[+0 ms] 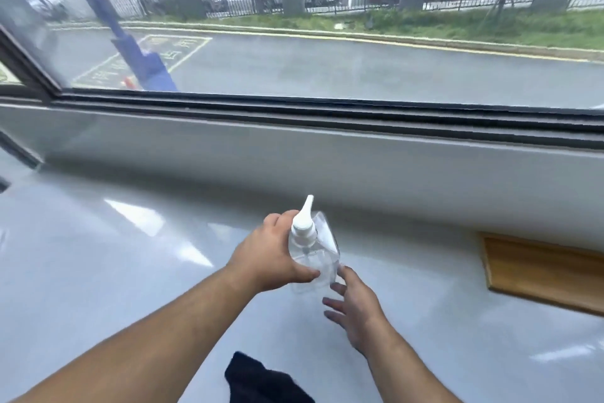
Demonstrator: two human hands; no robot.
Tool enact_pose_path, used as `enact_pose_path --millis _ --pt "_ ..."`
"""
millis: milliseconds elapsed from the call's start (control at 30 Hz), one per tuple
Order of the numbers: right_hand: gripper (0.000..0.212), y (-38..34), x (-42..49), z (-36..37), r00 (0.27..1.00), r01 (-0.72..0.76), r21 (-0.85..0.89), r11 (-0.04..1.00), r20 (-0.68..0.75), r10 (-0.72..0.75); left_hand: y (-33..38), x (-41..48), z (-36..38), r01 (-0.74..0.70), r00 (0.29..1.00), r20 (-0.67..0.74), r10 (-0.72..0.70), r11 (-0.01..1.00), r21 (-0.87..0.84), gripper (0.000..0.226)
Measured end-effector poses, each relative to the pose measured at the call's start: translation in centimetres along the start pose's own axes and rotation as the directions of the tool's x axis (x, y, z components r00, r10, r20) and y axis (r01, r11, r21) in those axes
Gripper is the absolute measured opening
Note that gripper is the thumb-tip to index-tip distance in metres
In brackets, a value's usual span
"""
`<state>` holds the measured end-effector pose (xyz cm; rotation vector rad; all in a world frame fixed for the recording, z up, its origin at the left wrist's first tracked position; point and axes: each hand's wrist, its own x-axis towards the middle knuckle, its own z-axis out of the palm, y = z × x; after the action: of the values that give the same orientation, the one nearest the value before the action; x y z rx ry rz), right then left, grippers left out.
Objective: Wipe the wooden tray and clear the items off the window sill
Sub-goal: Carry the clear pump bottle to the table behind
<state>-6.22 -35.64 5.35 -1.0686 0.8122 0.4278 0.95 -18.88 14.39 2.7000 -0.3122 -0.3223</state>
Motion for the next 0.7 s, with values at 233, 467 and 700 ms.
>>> enact_pose_path --millis 233,467,700 --pt "0.047 6.6 -8.3 17.3 0.965 0.069 -0.290 0.955 0.261 0.009 -14.6 -16.4 -10.5 0.237 0.939 -0.229 -0.259 0.964 -0.118 0.102" --pt "0.039 21.0 -20.2 33.7 0.875 0.158 -0.516 0.842 0.468 0.122 -28.3 -40.5 -16.5 0.434 0.768 -0.406 -0.495 0.869 -0.238 0.078" --pt "0.040 39.7 -31.9 47.1 0.725 0.228 -0.633 0.739 0.617 0.305 -39.7 -64.7 -18.8 0.648 0.515 -0.465 -0.720 0.683 -0.338 0.079"
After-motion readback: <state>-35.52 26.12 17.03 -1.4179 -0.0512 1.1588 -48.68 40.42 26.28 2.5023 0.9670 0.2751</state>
